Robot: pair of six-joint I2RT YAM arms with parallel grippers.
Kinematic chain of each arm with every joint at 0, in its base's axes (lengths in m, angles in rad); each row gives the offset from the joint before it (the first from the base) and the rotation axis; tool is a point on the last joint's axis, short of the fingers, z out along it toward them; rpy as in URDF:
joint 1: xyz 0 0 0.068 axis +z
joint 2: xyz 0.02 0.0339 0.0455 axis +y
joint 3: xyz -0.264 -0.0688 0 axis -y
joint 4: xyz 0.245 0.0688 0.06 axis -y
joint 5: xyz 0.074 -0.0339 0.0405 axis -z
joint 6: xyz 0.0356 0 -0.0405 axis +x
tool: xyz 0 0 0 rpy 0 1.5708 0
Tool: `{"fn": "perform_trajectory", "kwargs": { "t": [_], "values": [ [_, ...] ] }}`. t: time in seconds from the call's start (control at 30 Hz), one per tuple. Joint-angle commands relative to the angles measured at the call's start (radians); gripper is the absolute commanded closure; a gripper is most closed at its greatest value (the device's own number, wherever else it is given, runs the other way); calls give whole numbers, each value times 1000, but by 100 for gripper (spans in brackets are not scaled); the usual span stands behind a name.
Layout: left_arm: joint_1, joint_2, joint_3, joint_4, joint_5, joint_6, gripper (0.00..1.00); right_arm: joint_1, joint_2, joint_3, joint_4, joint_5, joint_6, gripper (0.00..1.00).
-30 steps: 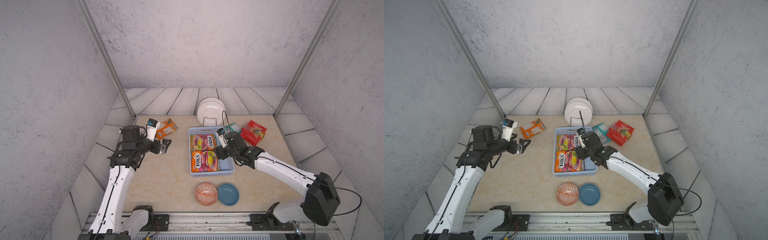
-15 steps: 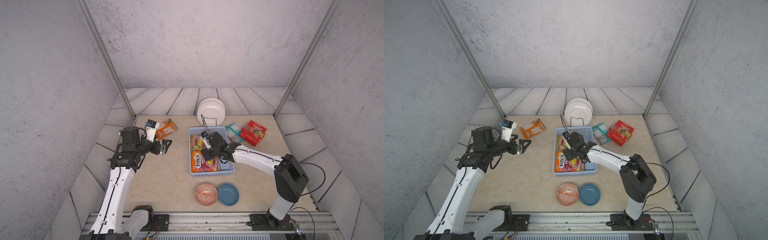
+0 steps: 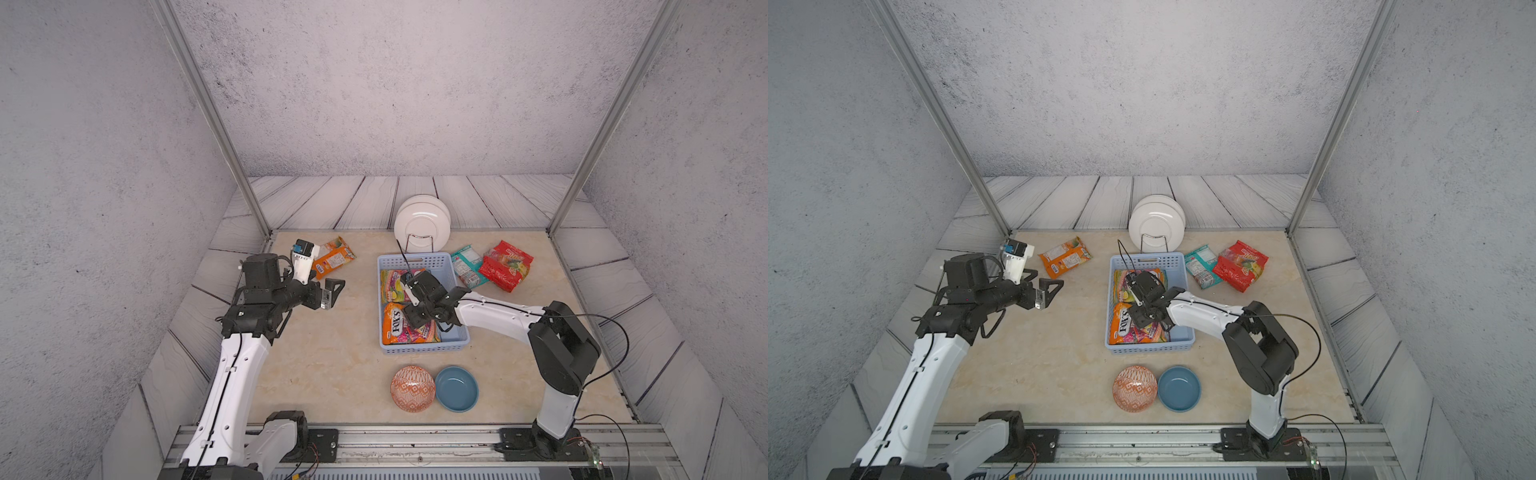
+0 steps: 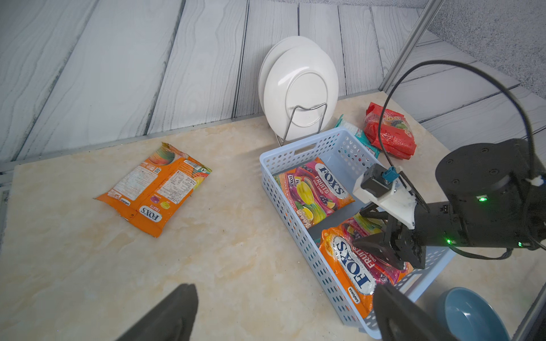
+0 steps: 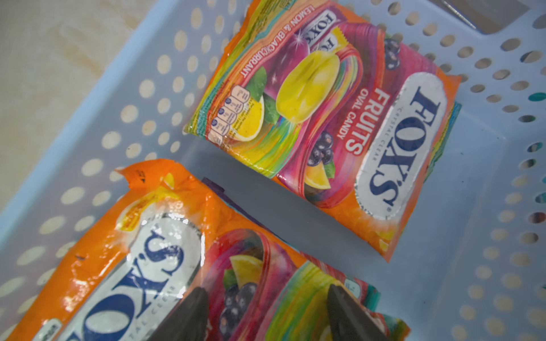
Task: Put the candies in the basket
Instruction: Adjust the candy in the basket, then pick up the candy at the center of the board.
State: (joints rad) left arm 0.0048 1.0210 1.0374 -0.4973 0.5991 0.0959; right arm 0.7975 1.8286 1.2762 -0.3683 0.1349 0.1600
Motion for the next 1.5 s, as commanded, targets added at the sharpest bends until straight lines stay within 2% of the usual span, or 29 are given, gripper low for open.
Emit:
{"fn": "perform_trajectory", "kwargs": {
  "t": [0.0, 0.23, 0.73, 0.9, 1.07, 1.33, 1.47],
  "values": [
    [8, -1, 6, -2, 3, -4, 1, 5, -82, 86, -159, 88, -48, 31],
    [14, -12, 1, -5, -4, 4, 1, -34, -89, 179, -260, 196, -130, 31],
    [12, -25, 4, -7, -20, 9, 1, -278, 15, 486, -441, 266, -160, 31],
    [9, -23, 2, -7, -22, 13, 1, -362, 101, 595, -502, 267, -150, 31],
    [7, -24, -4, 5, -13, 11, 1, -413, 170, 627, -502, 246, -157, 32],
    [9, -25, -4, -3, -24, 19, 1, -443, 346, 753, -569, 199, -174, 33],
    [10, -22, 4, -10, -41, 19, 1, -455, 401, 763, -559, 165, -189, 33]
  ]
}}
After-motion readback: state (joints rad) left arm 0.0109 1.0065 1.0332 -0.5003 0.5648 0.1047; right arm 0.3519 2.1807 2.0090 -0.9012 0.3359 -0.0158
